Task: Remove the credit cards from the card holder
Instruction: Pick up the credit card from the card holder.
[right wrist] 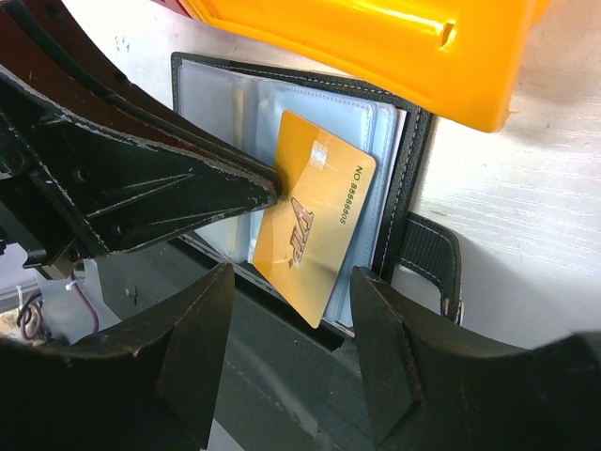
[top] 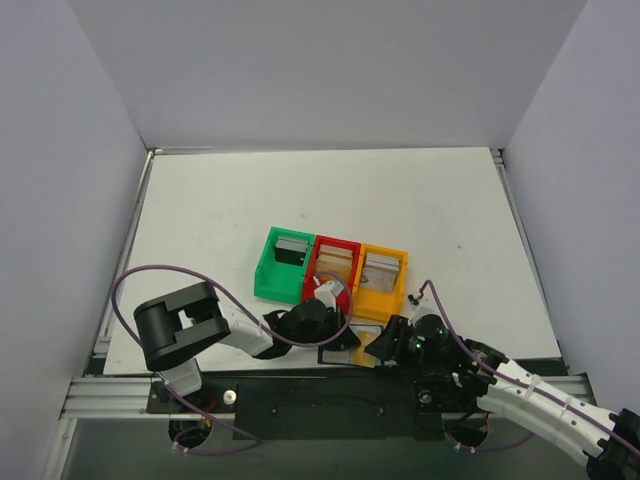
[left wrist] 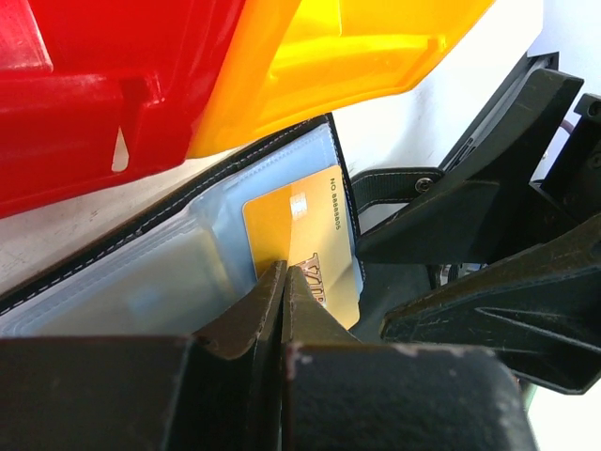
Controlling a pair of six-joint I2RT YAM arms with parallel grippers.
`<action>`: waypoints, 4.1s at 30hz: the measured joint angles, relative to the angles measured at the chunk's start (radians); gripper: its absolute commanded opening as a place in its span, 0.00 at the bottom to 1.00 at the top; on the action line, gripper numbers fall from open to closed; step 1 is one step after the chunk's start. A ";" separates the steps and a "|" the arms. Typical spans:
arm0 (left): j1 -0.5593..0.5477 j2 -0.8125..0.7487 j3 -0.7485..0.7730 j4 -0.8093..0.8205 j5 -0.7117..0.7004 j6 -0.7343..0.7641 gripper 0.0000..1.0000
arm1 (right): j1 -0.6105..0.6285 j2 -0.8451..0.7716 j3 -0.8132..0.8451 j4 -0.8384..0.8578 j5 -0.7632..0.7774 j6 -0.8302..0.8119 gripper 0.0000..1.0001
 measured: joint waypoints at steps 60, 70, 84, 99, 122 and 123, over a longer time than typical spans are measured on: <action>0.035 -0.110 -0.103 -0.015 -0.048 -0.051 0.17 | 0.000 0.133 -0.019 0.086 0.044 0.057 0.04; 0.035 -0.110 -0.082 -0.075 -0.064 -0.032 0.17 | 0.001 0.127 -0.018 0.108 0.034 0.061 0.28; 0.034 -0.065 -0.040 -0.073 -0.060 -0.020 0.15 | 0.001 0.133 -0.018 0.120 0.032 0.060 0.29; 0.034 -0.027 -0.010 -0.057 -0.056 -0.006 0.11 | 0.001 0.132 -0.017 0.120 0.032 0.056 0.30; 0.020 -0.008 0.004 -0.041 -0.062 0.003 0.00 | 0.001 0.140 -0.010 0.092 0.052 0.052 0.13; 0.019 -0.011 -0.001 -0.037 -0.063 0.001 0.00 | 0.001 0.129 -0.010 0.080 0.054 0.052 0.12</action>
